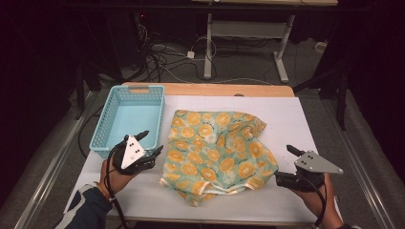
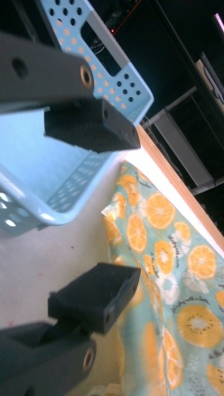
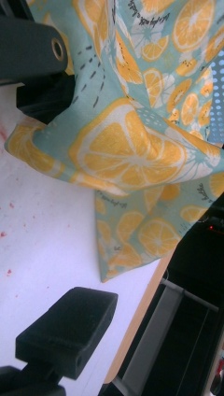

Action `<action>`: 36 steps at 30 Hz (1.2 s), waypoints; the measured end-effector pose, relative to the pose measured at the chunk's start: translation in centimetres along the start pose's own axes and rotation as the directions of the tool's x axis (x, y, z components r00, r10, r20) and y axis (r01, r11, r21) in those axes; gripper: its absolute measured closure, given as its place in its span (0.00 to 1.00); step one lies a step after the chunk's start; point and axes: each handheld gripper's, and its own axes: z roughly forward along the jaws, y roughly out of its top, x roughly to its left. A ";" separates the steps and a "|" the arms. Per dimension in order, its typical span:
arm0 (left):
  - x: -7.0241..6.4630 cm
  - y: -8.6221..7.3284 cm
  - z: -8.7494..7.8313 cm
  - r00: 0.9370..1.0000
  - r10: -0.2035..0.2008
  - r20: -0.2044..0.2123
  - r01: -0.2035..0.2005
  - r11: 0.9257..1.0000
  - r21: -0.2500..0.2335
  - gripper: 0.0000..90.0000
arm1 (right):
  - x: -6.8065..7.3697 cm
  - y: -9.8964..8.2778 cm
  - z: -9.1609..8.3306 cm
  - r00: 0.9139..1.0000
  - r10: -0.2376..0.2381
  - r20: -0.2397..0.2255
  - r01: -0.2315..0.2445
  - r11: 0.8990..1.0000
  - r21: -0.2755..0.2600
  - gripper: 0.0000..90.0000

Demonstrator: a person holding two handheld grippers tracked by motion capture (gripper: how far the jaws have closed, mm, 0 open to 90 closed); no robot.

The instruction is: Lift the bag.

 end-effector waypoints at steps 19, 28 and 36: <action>-0.7 -5.2 -3.2 1.000 -0.012 0.020 0.010 0.995 0.101 0.19 | 1.5 -3.3 0.4 0.999 -0.026 -0.038 0.027 0.999 0.033 0.20; -0.9 -6.0 -3.7 1.000 0.003 0.021 -0.006 0.991 0.134 0.19 | 2.0 -5.1 -0.8 0.998 -0.027 -0.057 0.032 0.996 0.087 0.20; -0.9 -6.0 -4.0 1.000 0.002 0.018 -0.005 0.992 0.128 0.19 | 2.3 -5.1 -1.0 0.998 -0.035 -0.051 0.039 0.997 0.074 0.20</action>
